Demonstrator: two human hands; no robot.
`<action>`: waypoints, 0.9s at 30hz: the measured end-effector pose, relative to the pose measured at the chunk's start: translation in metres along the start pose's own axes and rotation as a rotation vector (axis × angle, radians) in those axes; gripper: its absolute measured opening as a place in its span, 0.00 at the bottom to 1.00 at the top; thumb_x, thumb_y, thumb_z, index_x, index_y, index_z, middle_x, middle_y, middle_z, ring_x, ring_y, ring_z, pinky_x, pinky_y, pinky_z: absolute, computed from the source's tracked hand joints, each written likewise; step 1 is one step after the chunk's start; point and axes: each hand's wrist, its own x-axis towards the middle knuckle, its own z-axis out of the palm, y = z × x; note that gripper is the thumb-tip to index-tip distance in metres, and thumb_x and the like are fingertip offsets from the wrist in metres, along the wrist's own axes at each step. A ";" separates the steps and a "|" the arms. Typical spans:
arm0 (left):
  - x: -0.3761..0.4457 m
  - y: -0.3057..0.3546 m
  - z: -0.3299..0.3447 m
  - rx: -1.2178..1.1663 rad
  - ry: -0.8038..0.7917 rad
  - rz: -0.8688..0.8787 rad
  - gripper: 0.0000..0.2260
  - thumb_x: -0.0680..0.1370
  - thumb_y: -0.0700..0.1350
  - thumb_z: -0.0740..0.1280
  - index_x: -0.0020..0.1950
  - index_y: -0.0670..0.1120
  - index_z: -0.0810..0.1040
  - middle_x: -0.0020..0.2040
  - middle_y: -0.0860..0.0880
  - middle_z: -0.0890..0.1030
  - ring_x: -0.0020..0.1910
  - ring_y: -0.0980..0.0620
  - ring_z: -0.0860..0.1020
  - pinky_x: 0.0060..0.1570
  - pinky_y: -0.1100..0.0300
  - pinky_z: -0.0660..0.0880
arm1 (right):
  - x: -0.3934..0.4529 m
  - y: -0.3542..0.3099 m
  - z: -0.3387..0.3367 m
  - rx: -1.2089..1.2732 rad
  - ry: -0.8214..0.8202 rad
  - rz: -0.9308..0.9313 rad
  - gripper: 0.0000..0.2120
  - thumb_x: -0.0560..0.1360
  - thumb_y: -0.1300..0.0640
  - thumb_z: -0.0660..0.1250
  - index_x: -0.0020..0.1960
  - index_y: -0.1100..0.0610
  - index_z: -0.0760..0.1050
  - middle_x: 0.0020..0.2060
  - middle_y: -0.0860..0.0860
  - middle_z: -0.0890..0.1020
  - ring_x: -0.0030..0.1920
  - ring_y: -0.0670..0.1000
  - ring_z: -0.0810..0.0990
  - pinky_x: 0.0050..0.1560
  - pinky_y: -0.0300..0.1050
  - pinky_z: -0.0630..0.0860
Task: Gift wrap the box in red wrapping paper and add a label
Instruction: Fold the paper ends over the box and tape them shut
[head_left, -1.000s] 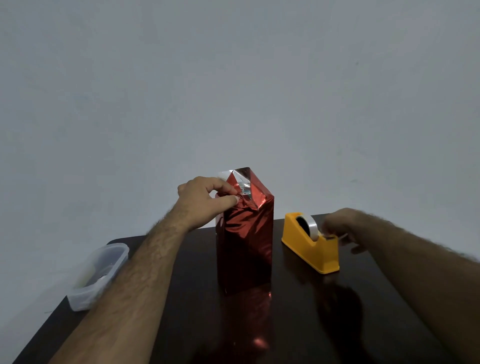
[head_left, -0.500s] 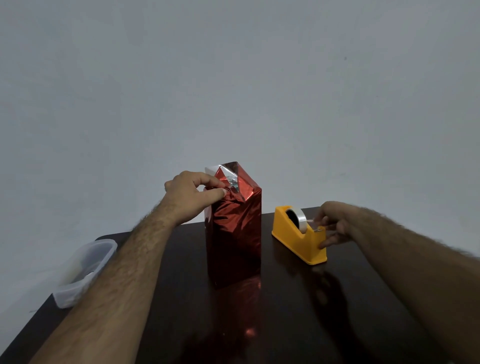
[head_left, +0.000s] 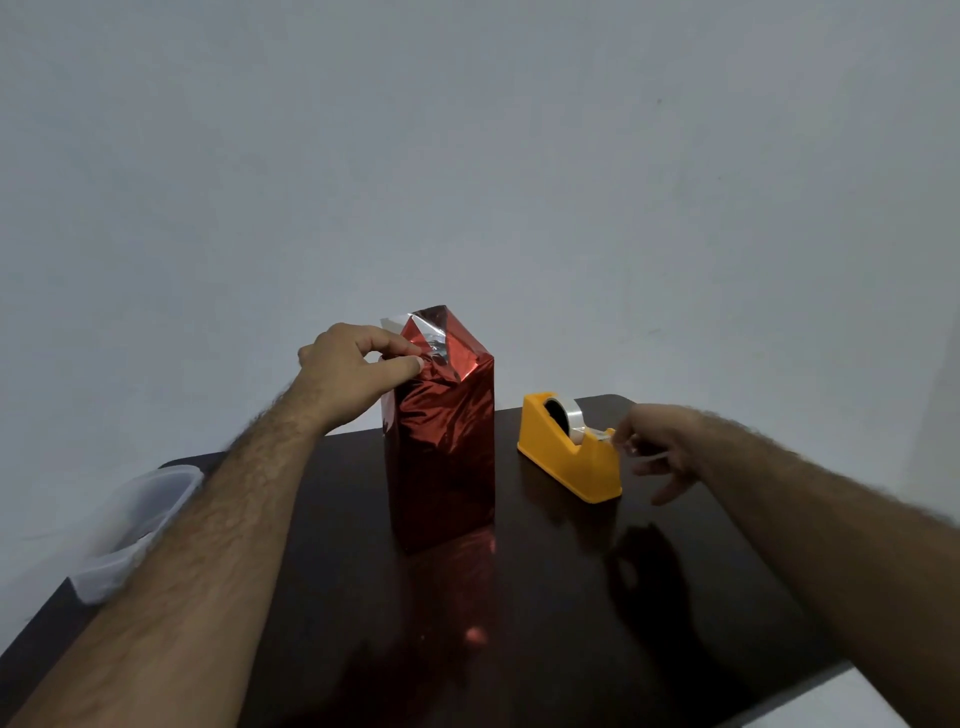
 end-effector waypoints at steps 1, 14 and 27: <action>0.000 -0.001 0.000 0.001 0.002 -0.003 0.14 0.64 0.69 0.70 0.46 0.70 0.87 0.50 0.67 0.86 0.68 0.54 0.77 0.77 0.40 0.65 | -0.001 0.003 0.002 -0.012 0.009 -0.004 0.05 0.77 0.60 0.69 0.52 0.59 0.79 0.48 0.51 0.78 0.51 0.53 0.79 0.59 0.70 0.76; 0.003 -0.007 0.002 -0.029 -0.002 0.010 0.14 0.66 0.68 0.72 0.48 0.69 0.87 0.51 0.65 0.86 0.67 0.54 0.78 0.76 0.39 0.67 | 0.005 0.010 0.012 -0.105 0.088 -0.004 0.11 0.81 0.55 0.68 0.62 0.56 0.77 0.55 0.52 0.83 0.51 0.52 0.83 0.51 0.56 0.79; 0.003 -0.004 0.003 -0.044 -0.007 0.017 0.13 0.66 0.67 0.73 0.48 0.67 0.88 0.50 0.65 0.87 0.65 0.56 0.80 0.76 0.38 0.66 | -0.032 -0.014 0.025 -0.868 0.080 -0.233 0.17 0.85 0.61 0.60 0.72 0.65 0.74 0.60 0.61 0.79 0.58 0.60 0.83 0.44 0.48 0.80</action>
